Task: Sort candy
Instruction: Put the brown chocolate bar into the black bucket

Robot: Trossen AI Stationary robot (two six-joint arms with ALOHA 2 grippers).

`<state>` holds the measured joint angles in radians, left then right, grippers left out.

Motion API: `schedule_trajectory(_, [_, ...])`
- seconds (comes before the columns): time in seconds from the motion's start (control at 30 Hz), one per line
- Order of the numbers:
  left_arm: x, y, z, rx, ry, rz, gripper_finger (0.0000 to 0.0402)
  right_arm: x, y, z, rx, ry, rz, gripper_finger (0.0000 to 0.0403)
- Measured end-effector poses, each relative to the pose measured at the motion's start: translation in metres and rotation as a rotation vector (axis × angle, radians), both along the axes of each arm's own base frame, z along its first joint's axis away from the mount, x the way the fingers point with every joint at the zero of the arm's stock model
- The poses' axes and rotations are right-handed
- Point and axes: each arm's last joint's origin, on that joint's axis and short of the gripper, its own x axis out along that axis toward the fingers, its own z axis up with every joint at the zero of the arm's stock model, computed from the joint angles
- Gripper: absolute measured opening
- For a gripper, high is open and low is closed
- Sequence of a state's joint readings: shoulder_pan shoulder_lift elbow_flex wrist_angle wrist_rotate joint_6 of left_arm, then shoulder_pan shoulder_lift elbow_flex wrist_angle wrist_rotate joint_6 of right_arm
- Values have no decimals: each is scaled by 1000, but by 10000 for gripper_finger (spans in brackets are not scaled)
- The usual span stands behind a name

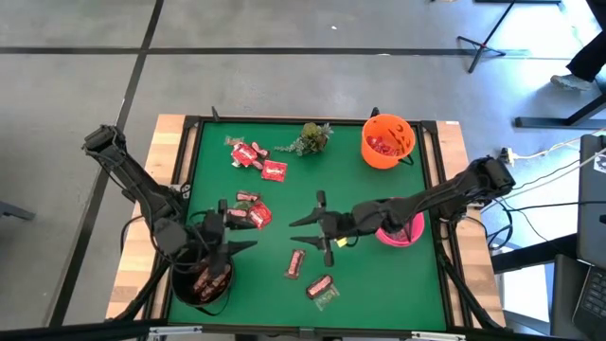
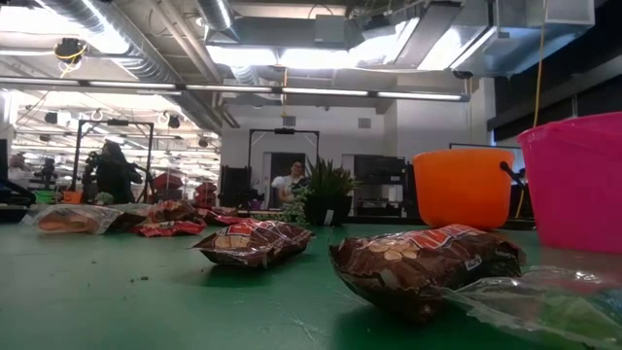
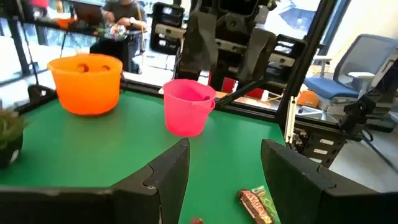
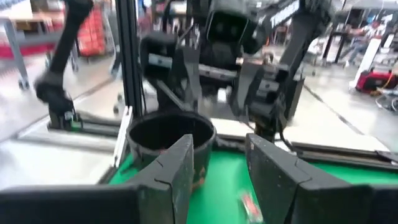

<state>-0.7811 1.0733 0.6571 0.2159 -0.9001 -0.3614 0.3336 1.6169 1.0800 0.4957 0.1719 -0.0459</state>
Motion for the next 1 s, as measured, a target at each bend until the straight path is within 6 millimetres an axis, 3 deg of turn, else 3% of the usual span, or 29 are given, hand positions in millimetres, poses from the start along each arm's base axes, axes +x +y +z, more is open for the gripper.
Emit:
schedule_trajectory(0.33, [1, -5, 11, 51, -75, -141, 188, 5, 9, 32, -30, 291, 25, 143])
schedule_trajectory(0.77, [-6, -14, 10, 63, -60, -273, 188, -31, 78, 9, -210, 454, 47, 143])
schedule_trajectory(1.0, [-3, -11, 10, 109, -61, -256, 188, -40, 94, 11, -162, 445, 80, 143])
